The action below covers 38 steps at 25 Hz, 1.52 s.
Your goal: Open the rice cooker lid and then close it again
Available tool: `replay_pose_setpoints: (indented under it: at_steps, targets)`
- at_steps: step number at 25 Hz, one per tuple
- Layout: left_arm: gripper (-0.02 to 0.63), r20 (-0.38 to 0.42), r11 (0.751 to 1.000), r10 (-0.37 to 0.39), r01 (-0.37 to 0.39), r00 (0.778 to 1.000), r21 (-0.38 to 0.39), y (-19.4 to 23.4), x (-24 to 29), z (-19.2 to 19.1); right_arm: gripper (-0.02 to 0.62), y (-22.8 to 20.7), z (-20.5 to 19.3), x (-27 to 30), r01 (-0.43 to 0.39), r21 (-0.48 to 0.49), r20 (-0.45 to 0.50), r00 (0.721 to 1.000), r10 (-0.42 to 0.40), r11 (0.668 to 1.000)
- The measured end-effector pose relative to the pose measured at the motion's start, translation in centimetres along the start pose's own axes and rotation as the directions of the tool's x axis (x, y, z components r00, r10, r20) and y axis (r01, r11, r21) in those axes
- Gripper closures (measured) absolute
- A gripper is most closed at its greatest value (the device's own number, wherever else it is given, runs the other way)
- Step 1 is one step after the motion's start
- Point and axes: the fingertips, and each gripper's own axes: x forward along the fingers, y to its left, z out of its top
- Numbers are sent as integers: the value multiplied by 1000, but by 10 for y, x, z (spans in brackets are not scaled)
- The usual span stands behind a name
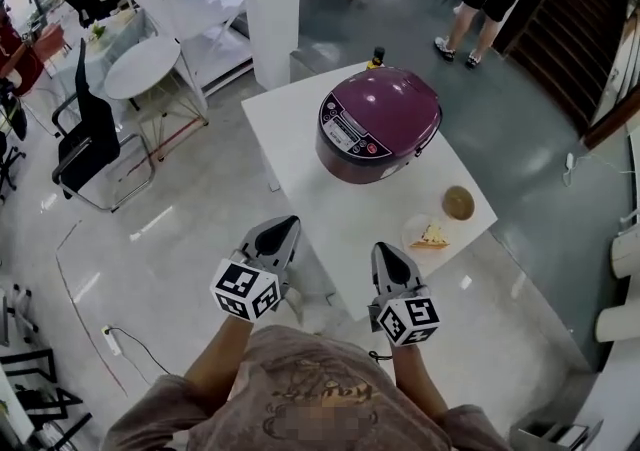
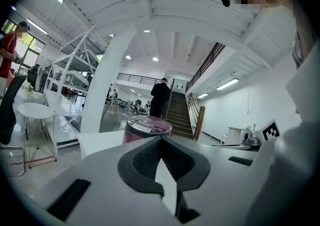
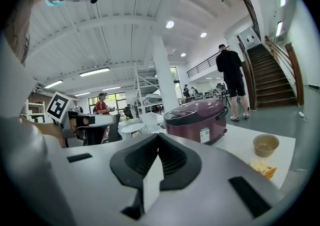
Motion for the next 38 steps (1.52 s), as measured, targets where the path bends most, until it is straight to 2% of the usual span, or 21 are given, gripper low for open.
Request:
replay_pose_setpoints:
  at_steps: [9, 21, 30, 38]
  targets:
    - [584, -42, 991, -133, 134, 990, 21, 51, 73, 42, 594, -21, 30, 65, 123, 46, 26, 992, -124, 991]
    - [584, -64, 941, -336, 338, 940, 22, 85, 161, 68, 594, -48, 52, 110, 323, 68, 56, 944, -326, 944]
    - [584, -77, 923, -382, 384, 921, 18, 76, 186, 68, 594, -62, 63, 112, 364, 66, 74, 927, -369, 929]
    - [584, -117, 926, -366, 374, 923, 50, 70, 208, 62, 594, -72, 64, 112, 353, 79, 85, 929, -360, 932]
